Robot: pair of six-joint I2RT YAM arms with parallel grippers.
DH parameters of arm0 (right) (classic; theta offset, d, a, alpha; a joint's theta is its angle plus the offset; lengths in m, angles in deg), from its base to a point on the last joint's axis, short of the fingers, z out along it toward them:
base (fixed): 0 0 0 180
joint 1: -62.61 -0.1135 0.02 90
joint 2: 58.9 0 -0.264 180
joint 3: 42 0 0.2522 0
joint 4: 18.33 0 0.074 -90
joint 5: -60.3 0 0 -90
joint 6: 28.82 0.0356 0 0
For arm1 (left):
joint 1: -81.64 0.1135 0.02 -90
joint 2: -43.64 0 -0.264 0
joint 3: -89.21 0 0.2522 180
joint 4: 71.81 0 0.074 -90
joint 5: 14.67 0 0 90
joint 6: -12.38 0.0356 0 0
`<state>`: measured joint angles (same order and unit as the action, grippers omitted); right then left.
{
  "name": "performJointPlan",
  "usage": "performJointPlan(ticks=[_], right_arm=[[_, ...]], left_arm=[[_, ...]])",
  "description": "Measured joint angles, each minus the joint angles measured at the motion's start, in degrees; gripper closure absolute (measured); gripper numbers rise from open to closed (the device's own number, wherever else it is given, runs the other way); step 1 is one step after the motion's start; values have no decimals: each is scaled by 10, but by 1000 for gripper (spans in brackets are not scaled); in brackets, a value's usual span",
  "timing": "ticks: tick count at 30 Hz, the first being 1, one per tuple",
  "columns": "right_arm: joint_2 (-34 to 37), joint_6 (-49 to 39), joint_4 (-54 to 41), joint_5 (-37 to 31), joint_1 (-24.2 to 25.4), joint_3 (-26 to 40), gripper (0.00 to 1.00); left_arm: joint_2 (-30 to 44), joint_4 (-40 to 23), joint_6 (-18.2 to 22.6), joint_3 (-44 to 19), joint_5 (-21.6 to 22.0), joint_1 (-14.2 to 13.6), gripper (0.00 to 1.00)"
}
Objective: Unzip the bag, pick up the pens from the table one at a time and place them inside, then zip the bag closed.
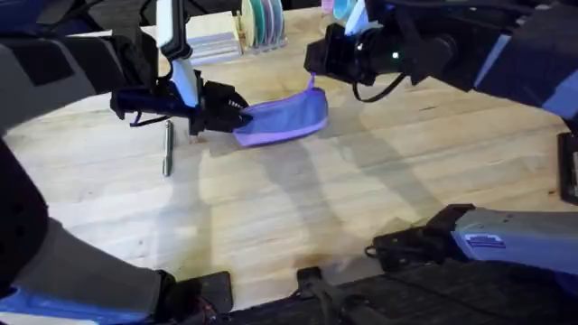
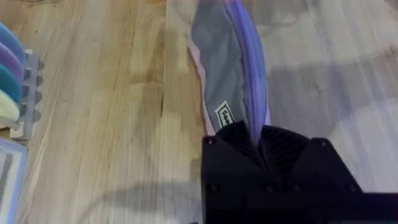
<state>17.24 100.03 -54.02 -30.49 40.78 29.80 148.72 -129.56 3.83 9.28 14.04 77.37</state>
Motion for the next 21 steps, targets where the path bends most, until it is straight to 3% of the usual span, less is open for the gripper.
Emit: performJointPlan(ticks=[12,21], right_arm=[[0,30,-20,-14,-14,0,970],[55,94,73,4,-106,0,969]], left_arm=[[0,1,0,0,0,0,959],[0,0,0,0,20,8,959]])
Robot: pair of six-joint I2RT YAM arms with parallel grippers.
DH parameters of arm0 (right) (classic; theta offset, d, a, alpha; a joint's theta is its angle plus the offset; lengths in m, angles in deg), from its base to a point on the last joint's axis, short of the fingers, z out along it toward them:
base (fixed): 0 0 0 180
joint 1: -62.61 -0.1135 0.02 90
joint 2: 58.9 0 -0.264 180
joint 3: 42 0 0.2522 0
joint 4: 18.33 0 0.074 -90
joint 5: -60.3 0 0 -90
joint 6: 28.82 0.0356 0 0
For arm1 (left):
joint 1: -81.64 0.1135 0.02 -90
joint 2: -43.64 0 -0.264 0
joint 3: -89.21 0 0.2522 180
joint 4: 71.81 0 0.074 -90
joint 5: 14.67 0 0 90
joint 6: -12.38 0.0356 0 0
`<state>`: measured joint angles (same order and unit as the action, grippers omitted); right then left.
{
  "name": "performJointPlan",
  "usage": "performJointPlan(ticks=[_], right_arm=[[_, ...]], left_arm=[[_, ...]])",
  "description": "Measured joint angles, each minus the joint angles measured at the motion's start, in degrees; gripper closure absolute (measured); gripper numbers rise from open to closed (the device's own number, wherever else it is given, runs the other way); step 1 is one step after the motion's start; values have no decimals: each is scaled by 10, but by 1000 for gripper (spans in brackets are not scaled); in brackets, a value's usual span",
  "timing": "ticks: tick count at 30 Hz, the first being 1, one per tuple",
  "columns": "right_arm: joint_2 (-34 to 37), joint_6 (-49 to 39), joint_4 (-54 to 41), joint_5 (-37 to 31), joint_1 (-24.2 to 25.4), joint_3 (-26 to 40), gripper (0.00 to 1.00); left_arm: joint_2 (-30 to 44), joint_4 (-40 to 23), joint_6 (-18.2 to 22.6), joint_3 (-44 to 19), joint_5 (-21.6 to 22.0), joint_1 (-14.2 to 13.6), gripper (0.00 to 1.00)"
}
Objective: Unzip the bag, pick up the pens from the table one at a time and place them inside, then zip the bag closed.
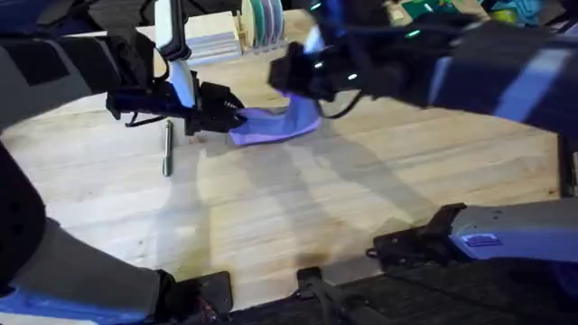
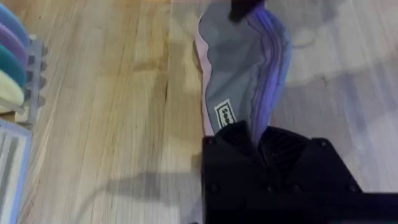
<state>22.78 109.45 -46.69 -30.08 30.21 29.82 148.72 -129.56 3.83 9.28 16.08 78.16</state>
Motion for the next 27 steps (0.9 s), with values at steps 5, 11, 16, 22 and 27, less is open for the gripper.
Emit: performJointPlan(ticks=[5,11,16,22,27], right_arm=[[46,7,88,-20,-55,0,970],[73,12,147,-25,-89,0,970],[74,4,157,-13,-94,0,970],[74,-37,143,49,-114,40,971],[38,-114,32,48,-119,99,971]], left_arm=[[0,-2,0,0,18,10,959],[0,-4,0,0,31,15,959],[0,-4,0,0,33,15,959],[0,2,0,0,5,7,959],[0,1,1,0,-4,2,959]])
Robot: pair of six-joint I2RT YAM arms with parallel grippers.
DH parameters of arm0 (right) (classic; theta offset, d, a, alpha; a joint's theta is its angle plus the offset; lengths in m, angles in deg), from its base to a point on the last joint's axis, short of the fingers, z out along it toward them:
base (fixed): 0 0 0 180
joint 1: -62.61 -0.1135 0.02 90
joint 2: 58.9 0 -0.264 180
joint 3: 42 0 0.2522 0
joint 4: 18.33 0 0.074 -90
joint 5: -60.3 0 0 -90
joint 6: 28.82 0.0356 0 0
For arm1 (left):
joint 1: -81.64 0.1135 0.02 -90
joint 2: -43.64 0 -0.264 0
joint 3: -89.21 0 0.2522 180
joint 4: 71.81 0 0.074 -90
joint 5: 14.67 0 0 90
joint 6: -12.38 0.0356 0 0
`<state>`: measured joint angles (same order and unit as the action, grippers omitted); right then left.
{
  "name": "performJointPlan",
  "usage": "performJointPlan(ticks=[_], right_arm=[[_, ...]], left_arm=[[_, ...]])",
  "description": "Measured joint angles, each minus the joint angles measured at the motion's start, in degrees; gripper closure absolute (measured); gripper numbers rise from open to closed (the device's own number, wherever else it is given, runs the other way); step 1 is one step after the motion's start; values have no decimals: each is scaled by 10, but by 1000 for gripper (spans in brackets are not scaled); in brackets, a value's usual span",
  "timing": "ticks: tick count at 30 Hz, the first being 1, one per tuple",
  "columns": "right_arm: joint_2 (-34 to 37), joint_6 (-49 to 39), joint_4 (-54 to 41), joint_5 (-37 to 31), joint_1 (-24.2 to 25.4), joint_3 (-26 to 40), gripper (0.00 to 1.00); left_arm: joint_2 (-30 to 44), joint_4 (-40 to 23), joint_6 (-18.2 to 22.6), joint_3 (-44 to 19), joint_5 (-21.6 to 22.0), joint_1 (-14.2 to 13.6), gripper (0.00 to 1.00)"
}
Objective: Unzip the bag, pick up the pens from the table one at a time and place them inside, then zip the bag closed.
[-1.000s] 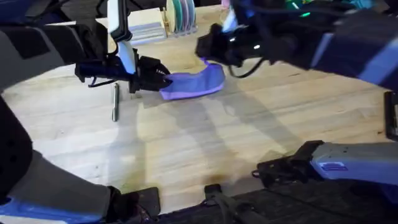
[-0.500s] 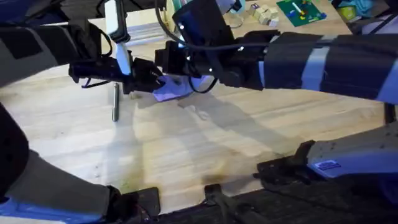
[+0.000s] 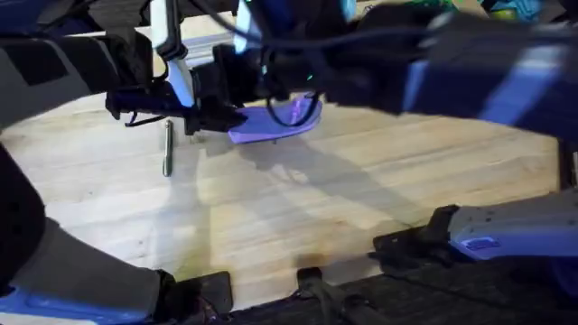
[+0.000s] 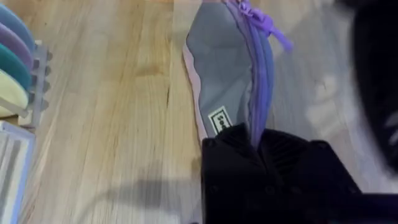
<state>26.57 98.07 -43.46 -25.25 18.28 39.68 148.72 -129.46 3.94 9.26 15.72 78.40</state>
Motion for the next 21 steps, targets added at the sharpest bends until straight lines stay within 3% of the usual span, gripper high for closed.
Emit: performJointPlan(ticks=[6,8,12,13,21], right_arm=[[-81,-74,-109,-99,19,49,933],[-109,-88,-132,-128,33,53,696],[-156,-104,-179,-163,63,54,105],[-165,-106,-190,-168,69,54,33],[-230,-86,-278,-184,100,54,4]], left_arm=[[0,0,0,0,-2,0,959],[0,0,0,0,-2,0,959],[0,0,0,0,-2,0,959],[0,0,0,0,-2,0,959],[0,0,0,0,-2,0,959]])
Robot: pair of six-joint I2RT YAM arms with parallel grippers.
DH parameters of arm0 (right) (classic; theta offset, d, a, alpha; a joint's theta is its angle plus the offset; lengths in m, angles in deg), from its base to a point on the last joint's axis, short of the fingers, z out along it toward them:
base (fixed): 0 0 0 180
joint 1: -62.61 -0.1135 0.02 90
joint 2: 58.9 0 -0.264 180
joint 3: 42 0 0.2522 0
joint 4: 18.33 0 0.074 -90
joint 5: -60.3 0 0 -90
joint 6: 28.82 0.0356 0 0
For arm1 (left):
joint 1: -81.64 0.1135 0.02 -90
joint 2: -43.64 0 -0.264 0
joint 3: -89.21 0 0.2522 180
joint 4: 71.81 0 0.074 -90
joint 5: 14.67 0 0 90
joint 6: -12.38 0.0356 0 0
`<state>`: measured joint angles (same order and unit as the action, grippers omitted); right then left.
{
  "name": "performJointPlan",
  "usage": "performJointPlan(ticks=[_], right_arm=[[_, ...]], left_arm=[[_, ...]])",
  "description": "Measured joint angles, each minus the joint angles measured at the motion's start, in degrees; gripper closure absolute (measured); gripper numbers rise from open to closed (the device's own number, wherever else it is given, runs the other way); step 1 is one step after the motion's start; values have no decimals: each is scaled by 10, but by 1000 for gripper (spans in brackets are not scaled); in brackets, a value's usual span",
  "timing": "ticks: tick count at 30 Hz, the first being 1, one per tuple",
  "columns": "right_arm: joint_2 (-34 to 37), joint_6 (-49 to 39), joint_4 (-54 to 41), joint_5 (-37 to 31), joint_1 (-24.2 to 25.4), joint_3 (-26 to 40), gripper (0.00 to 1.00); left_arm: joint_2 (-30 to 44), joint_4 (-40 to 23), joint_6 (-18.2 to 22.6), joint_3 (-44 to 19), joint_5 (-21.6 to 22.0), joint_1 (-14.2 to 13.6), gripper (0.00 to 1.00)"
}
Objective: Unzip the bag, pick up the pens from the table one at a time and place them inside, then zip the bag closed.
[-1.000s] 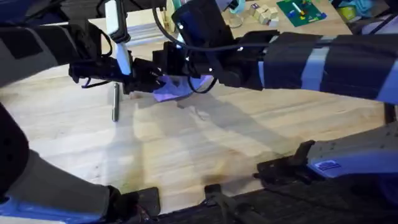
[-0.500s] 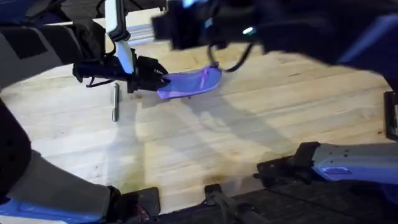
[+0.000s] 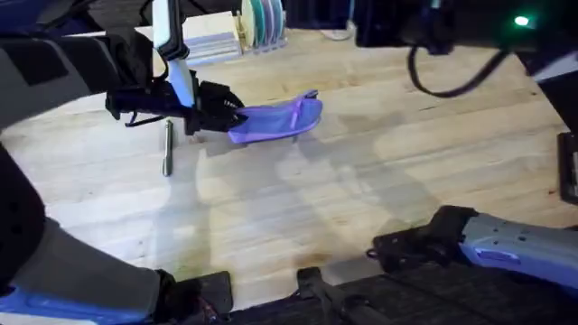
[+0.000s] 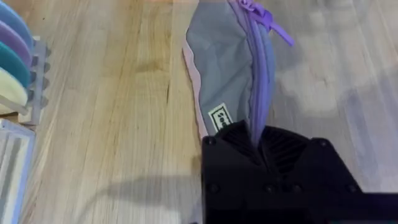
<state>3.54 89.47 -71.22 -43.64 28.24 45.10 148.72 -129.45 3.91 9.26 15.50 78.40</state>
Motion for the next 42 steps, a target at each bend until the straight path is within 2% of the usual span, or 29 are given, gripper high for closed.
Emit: performJointPlan(ticks=[5,11,20,32,42], right_arm=[[-22,14,-58,0,0,0,4],[-28,93,-149,3,0,0,4],[-1,139,-196,18,-3,0,4],[104,156,-183,48,-28,-4,4],[118,186,-13,74,-29,-127,4]], left_arm=[[0,0,0,0,0,0,959],[0,0,0,0,0,0,959],[0,0,0,0,-1,0,959],[0,0,0,0,-2,0,959],[0,0,0,0,-2,0,959]])
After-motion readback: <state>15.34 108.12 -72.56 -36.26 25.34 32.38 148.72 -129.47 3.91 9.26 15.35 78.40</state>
